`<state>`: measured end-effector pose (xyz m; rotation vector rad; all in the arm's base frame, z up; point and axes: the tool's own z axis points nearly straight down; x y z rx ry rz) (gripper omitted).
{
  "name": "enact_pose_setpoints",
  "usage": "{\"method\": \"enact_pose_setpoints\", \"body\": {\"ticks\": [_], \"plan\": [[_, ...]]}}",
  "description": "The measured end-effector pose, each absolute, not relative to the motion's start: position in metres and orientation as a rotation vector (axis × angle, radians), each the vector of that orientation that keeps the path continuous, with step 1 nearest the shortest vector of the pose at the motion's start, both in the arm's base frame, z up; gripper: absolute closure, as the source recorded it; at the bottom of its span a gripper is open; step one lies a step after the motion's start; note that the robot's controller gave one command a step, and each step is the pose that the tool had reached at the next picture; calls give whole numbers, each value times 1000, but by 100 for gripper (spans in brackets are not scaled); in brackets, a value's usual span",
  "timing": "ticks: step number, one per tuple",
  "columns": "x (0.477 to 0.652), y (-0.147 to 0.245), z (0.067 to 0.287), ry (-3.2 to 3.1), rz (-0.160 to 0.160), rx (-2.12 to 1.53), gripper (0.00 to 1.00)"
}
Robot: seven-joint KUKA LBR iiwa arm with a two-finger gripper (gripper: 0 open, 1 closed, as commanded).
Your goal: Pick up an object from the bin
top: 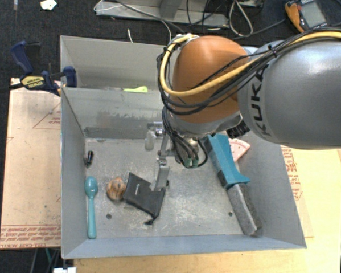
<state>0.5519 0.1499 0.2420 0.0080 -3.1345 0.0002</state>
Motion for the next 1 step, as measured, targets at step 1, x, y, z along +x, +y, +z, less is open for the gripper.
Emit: {"method": "enact_pose_setpoints", "body": {"ticks": [1], "plan": [[553, 149, 247, -3142, -2, 1, 0]]}}
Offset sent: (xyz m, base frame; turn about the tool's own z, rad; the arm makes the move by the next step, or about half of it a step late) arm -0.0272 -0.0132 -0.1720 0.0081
